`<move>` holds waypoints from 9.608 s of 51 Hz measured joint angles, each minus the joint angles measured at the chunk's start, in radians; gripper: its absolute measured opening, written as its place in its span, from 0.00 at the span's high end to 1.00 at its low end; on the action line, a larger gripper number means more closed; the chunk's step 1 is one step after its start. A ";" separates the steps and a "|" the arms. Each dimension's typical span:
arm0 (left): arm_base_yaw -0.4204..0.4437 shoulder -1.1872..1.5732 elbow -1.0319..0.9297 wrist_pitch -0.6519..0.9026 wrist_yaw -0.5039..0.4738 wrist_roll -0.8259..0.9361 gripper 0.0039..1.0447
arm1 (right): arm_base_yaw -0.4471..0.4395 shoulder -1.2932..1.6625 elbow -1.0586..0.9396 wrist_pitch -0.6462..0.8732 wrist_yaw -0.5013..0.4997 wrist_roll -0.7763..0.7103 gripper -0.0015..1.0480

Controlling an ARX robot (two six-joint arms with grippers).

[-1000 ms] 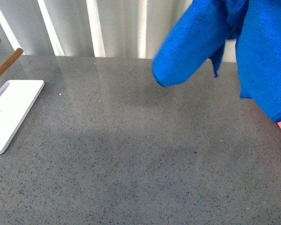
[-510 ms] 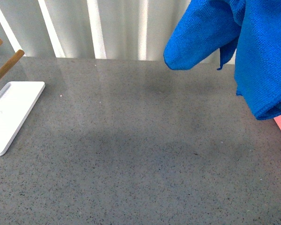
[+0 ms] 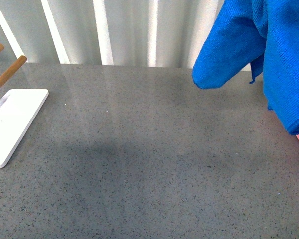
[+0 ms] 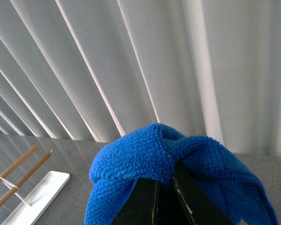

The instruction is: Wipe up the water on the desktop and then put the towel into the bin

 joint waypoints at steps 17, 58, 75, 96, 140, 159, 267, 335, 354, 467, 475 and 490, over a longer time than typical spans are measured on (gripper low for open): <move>-0.143 -0.219 -0.127 -0.045 -0.132 0.040 0.93 | -0.001 0.005 0.000 -0.011 0.004 -0.008 0.97; -0.318 -0.575 -0.203 -0.289 -0.303 0.045 0.97 | 0.008 -0.011 -0.008 -0.043 -0.002 -0.032 0.97; -0.318 -0.671 -0.203 -0.386 -0.303 0.045 0.97 | 0.020 -0.020 -0.008 -0.057 0.005 -0.043 0.97; -0.318 -0.877 -0.203 -0.599 -0.303 0.046 0.97 | 0.027 -0.023 -0.008 -0.076 0.013 -0.052 0.97; -0.319 -0.877 -0.203 -0.599 -0.303 0.047 0.06 | 0.188 0.542 0.186 -0.385 0.244 -0.243 0.97; -0.318 -0.878 -0.203 -0.599 -0.303 0.047 0.06 | 0.191 0.572 0.083 -0.289 0.210 -0.208 0.97; -0.318 -0.878 -0.203 -0.599 -0.303 0.047 0.06 | 0.292 0.596 0.129 -0.529 0.095 -0.581 0.97; -0.318 -0.878 -0.203 -0.599 -0.303 0.047 0.06 | 0.053 0.349 0.441 -0.714 0.098 -0.505 0.97; -0.318 -0.878 -0.203 -0.599 -0.303 0.047 0.06 | -0.154 0.201 0.787 -0.896 0.048 -0.494 0.97; -0.318 -0.878 -0.203 -0.599 -0.303 0.047 0.06 | -0.577 0.134 0.439 -0.702 -0.041 -0.603 0.07; -0.318 -0.878 -0.203 -0.599 -0.303 0.047 0.06 | -0.538 0.023 0.368 -0.601 -0.135 -0.542 0.07; -0.318 -0.878 -0.203 -0.599 -0.302 0.047 0.06 | -0.352 -0.241 -0.010 -0.253 0.116 -0.348 0.41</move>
